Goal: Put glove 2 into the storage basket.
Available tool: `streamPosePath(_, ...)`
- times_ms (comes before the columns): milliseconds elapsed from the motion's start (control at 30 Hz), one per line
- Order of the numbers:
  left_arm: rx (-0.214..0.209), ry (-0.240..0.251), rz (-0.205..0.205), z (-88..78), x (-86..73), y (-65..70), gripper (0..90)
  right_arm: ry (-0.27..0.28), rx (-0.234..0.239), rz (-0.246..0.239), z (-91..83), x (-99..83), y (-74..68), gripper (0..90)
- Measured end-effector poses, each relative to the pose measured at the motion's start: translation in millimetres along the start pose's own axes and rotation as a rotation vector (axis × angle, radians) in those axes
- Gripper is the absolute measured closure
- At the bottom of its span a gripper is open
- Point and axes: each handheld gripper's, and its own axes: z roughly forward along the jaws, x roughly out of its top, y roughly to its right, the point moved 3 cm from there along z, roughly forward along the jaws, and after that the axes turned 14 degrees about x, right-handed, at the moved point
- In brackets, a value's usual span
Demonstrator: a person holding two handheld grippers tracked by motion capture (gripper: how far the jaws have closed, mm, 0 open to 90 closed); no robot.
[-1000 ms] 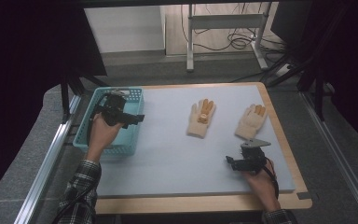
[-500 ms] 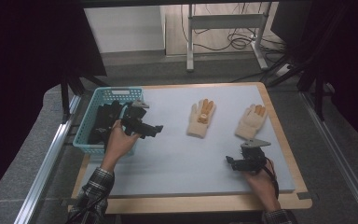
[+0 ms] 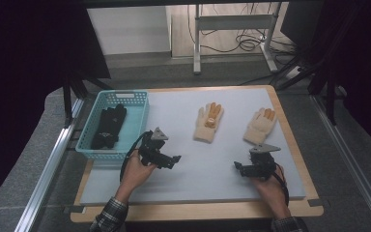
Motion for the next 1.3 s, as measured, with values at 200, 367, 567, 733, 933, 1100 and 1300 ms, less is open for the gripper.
streamPosePath(200,0.015,-0.017,-0.010,6.5,-24.9,9.2,0.6,0.000,-0.001,0.000,0.0,0.0,-0.1,19.7)
streamPosePath(367,0.038,-0.035,-0.011,11.1,-39.3,12.8,0.6,0.000,-0.002,0.001,0.0,0.0,0.0,19.3)
streamPosePath(567,0.056,-0.035,-0.040,14.0,-54.7,14.8,1.4,0.001,-0.001,0.003,0.0,0.0,0.1,19.3)
streamPosePath(733,0.065,-0.031,-0.044,13.4,-56.0,15.1,1.8,0.001,-0.001,0.004,-0.1,0.1,0.1,19.3)
streamPosePath(933,0.067,-0.028,-0.045,13.6,-56.2,15.5,1.9,0.011,-0.002,0.024,-2.1,0.1,1.2,20.0)
streamPosePath(1100,0.068,-0.027,-0.044,13.4,-56.3,15.5,1.9,0.045,0.010,0.060,-12.9,2.3,8.7,24.6)
streamPosePath(1300,0.069,-0.027,-0.044,13.4,-56.4,15.5,2.0,0.063,-0.024,0.074,-30.5,14.9,28.5,30.7)
